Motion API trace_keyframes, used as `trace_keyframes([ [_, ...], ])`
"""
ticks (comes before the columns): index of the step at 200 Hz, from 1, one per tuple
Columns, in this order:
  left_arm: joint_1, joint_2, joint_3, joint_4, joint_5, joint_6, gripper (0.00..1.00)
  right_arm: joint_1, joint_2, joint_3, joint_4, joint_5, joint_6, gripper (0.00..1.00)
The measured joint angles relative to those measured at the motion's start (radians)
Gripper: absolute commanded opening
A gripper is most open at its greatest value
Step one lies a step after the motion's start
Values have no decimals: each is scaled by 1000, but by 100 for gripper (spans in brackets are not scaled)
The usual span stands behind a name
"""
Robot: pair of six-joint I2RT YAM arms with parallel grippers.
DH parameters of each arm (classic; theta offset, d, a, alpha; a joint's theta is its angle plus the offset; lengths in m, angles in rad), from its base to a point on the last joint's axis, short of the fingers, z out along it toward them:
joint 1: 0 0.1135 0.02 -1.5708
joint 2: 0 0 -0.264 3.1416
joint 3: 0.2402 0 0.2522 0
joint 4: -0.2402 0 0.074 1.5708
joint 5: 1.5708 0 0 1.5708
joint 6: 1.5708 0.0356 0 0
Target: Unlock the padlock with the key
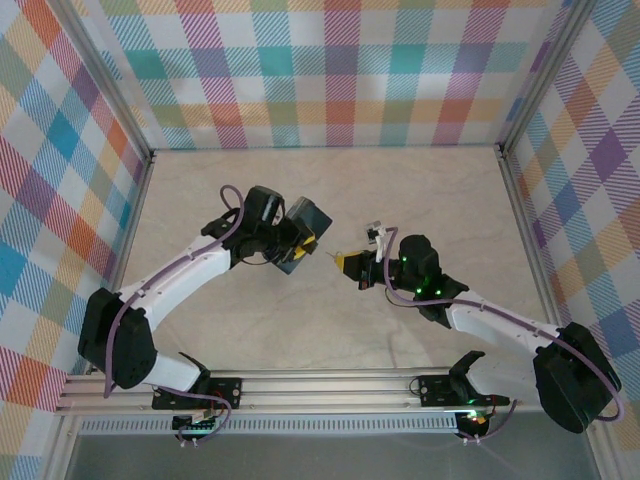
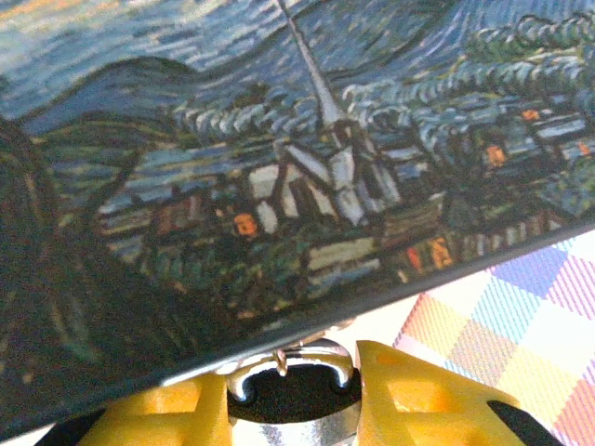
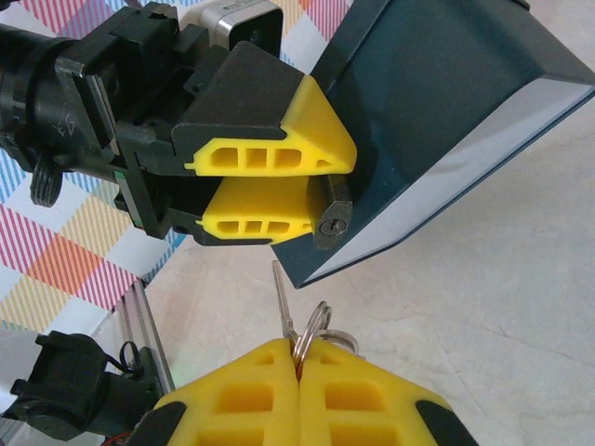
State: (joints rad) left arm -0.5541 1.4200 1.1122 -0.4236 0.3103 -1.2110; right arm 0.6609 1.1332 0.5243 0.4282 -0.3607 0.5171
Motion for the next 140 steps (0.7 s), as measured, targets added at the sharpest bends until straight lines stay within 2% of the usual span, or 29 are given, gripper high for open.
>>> trace_keyframes([
  [140, 0, -58, -61, 35, 4, -76, 16, 26, 126, 55, 13, 0, -44, 0],
])
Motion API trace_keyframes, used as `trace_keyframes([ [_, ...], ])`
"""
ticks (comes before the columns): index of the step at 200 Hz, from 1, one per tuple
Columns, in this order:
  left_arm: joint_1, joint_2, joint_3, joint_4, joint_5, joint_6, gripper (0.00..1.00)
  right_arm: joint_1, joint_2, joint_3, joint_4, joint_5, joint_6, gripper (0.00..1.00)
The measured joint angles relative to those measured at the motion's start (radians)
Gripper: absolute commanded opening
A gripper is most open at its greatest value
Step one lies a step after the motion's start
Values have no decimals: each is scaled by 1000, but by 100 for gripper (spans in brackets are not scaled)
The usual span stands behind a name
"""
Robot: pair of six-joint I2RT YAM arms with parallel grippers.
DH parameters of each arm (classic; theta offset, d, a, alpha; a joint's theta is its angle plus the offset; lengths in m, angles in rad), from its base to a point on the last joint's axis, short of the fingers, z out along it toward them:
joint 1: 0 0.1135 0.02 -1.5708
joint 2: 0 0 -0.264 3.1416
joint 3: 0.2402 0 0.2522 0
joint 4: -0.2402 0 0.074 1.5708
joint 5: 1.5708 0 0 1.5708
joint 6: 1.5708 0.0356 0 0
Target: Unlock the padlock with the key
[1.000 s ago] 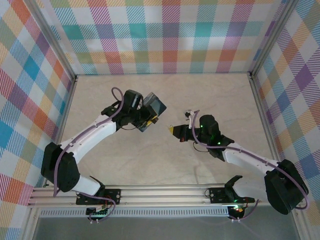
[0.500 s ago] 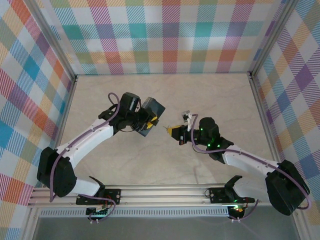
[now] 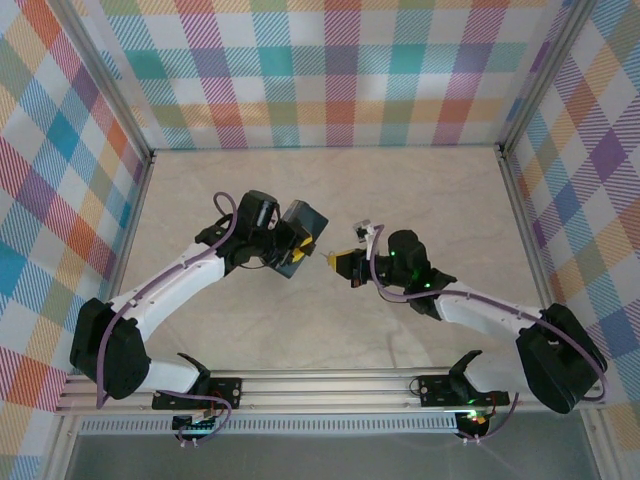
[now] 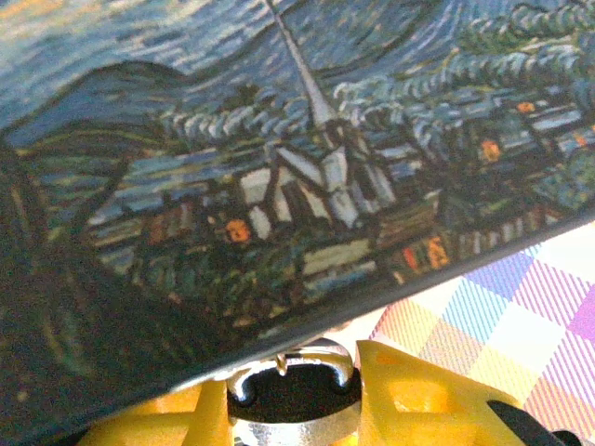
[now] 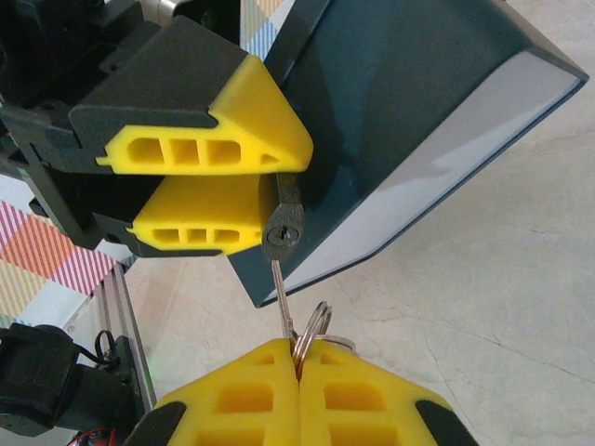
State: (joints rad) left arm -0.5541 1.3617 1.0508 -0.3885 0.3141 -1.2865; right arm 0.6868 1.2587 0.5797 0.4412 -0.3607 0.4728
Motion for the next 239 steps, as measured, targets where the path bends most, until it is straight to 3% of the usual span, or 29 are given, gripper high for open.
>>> trace_keyframes([
  [239, 23, -43, -40, 16, -24, -2, 15, 19, 181, 89, 95, -49, 8, 0],
])
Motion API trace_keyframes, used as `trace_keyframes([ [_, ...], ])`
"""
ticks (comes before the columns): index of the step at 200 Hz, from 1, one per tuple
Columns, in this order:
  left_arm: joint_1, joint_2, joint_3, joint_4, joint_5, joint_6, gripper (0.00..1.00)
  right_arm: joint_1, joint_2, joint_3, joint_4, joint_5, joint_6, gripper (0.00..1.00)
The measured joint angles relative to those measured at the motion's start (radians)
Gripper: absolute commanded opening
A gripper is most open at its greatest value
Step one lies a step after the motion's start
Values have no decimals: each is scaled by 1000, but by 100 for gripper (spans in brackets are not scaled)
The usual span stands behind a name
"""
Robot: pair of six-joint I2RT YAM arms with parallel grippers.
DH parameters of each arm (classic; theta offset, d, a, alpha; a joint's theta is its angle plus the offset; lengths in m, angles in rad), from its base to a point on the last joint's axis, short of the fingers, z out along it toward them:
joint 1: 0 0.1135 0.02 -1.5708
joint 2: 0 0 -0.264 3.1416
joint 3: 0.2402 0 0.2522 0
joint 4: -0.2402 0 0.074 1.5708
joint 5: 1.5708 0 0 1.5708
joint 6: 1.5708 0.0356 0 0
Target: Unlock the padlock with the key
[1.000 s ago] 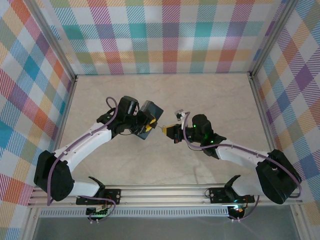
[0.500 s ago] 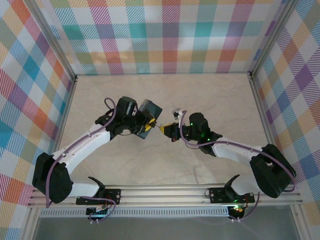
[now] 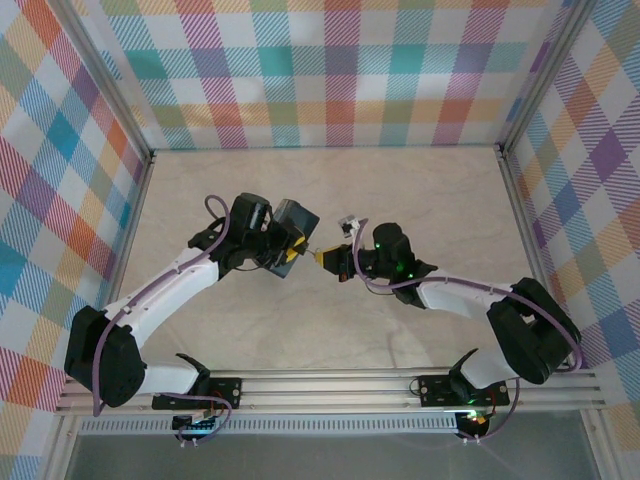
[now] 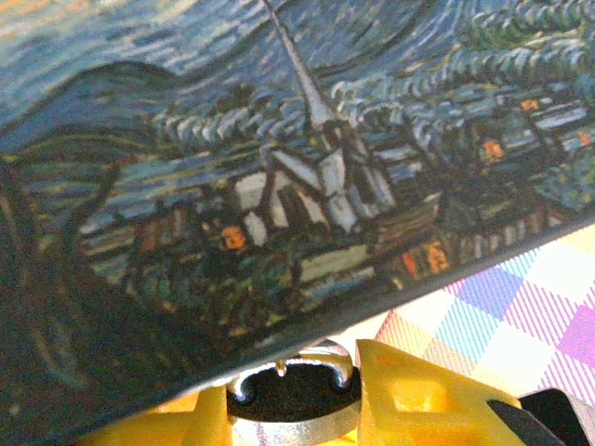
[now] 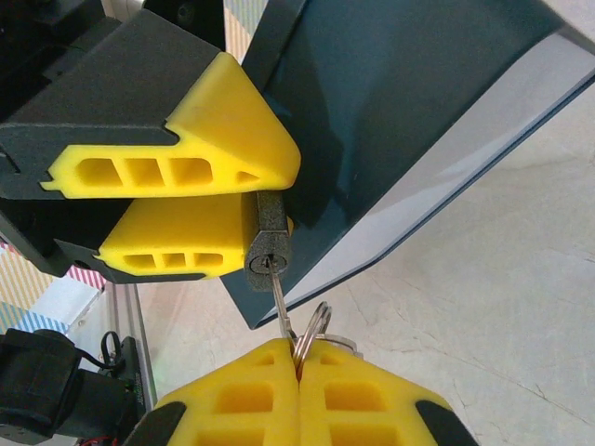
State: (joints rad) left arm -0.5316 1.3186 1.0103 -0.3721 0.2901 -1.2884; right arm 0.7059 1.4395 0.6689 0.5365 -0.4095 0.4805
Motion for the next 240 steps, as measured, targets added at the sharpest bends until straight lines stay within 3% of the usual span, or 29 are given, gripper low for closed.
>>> trace_keyframes([
  [80, 40, 0, 0, -18, 39, 20, 14, 45, 4, 19, -15, 55, -26, 0],
  [158, 61, 43, 53, -68, 100, 179, 14, 48, 6, 10, 9, 50, -25, 0],
  [240, 79, 67, 53, -94, 170, 195, 12, 62, -5, -26, 13, 53, -38, 0],
])
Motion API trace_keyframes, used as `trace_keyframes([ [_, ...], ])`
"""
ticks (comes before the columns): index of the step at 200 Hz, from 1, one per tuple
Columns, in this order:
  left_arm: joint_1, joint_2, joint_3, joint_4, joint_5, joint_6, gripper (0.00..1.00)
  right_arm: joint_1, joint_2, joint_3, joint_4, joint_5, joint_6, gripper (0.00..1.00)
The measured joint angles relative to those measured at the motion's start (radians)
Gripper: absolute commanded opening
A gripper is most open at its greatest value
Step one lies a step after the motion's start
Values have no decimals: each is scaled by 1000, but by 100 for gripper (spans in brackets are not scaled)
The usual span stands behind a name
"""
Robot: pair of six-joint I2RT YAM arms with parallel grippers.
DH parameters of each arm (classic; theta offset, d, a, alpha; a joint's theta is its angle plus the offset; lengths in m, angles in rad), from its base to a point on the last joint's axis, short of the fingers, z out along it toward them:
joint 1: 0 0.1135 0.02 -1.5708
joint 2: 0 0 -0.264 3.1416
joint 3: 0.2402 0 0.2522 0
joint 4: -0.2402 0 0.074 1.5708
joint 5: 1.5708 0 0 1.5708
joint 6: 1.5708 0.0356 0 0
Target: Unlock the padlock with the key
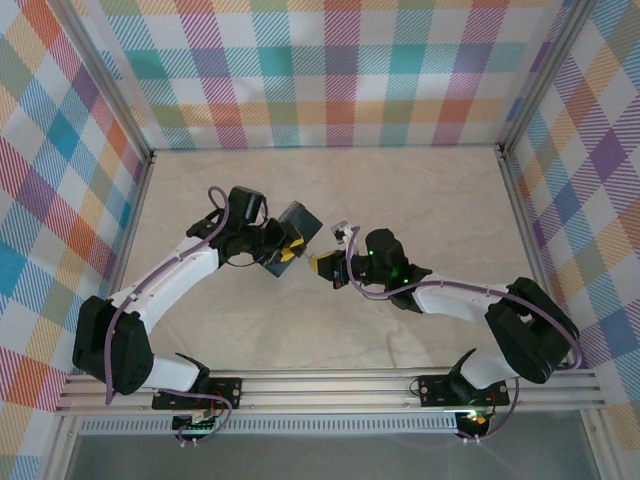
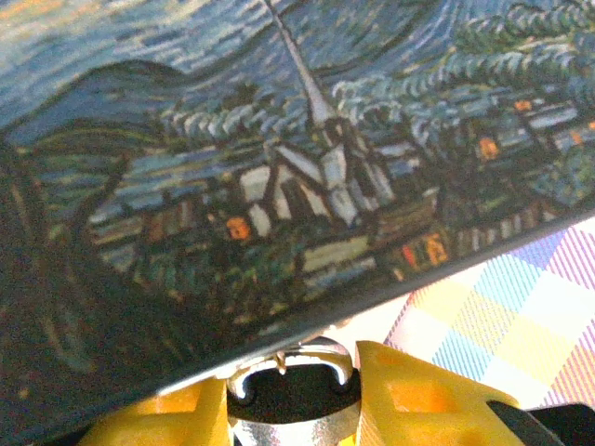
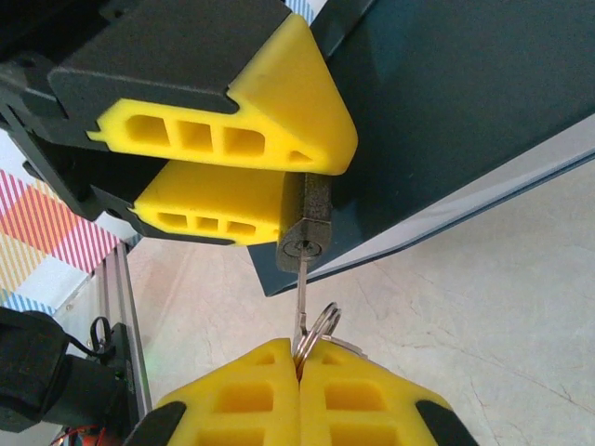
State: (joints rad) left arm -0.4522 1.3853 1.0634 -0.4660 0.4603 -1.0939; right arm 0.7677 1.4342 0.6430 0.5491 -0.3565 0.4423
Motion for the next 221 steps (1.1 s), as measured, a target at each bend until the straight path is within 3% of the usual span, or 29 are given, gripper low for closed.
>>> trace_keyframes([
  [56, 5, 8, 14, -35, 42, 22, 12, 19, -101, -69, -42, -16, -48, 0],
  [221, 5, 22, 72, -111, 35, 71, 12, 16, -121, -71, -103, 42, -78, 0],
])
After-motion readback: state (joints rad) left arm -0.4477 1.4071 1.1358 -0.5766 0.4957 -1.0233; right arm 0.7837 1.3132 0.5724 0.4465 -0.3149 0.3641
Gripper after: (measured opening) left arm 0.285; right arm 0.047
